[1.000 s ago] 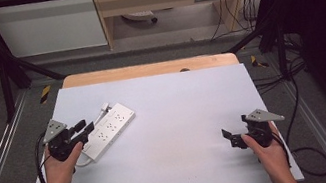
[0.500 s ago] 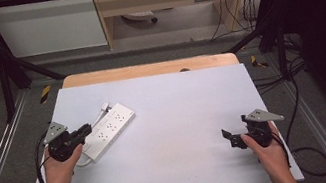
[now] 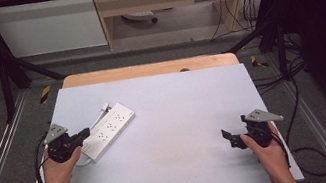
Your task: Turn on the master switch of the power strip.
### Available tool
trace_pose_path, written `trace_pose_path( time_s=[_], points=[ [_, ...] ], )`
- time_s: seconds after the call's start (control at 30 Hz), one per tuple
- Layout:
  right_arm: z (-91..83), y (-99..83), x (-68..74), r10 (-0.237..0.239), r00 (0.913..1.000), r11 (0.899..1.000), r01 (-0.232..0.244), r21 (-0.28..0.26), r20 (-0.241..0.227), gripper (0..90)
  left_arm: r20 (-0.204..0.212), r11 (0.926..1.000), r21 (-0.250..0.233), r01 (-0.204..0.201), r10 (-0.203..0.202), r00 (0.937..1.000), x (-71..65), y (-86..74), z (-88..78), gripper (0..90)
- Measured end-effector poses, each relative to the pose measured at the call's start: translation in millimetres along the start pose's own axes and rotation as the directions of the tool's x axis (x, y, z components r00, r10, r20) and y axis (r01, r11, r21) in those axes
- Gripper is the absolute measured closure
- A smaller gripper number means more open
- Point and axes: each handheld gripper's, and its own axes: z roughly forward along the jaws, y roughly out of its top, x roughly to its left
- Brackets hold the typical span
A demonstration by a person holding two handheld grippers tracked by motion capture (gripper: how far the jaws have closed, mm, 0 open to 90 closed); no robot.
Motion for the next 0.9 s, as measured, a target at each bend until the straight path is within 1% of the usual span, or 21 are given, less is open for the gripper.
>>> trace_pose_path(
  time_s=[0.1,0.27,0.4,0.6,0.73,0.9],
  points=[
    [0.5,-0.1,0.2,0.001,1.0,1.0,-0.001,0.001,0.001,4.0,-0.007,0.9997,0.025,-0.001,0.001,1.0,0.6,-1.9,1.2,90.0],
    [0.7,-0.1,0.6,-0.001,1.0,1.0,0.001,0.002,-0.001,4.0,-0.007,0.9987,0.05,0.011,-0.01,0.9999,3.1,-5.4,0.1,90.0],
    [0.7,-0.1,0.7,0.0,1.0,1.0,0.0,0.003,-0.001,4.0,-0.025,0.9963,0.085,-0.006,0.008,0.9997,5.6,-11.3,-1.3,90.0],
    [0.9,-0.3,0.5,0.001,1.0,1.0,-0.001,0.004,0.001,3.9,-0.037,0.9946,0.104,0.003,0.001,0.9993,8.8,-16.5,-4.1,90.0],
    [0.7,-0.4,0.4,0.003,1.0,1.0,-0.003,0.004,-0.001,3.9,-0.041,0.9925,0.122,-0.001,0.006,0.9991,9.3,-17.8,-2.8,90.0],
    [1.0,-0.5,-0.2,0.003,1.0,1.0,-0.003,0.005,0.0,3.9,-0.05,0.9905,0.137,0.007,0.0,0.9987,10.2,-19.4,-2.6,90.0]
  ],
)
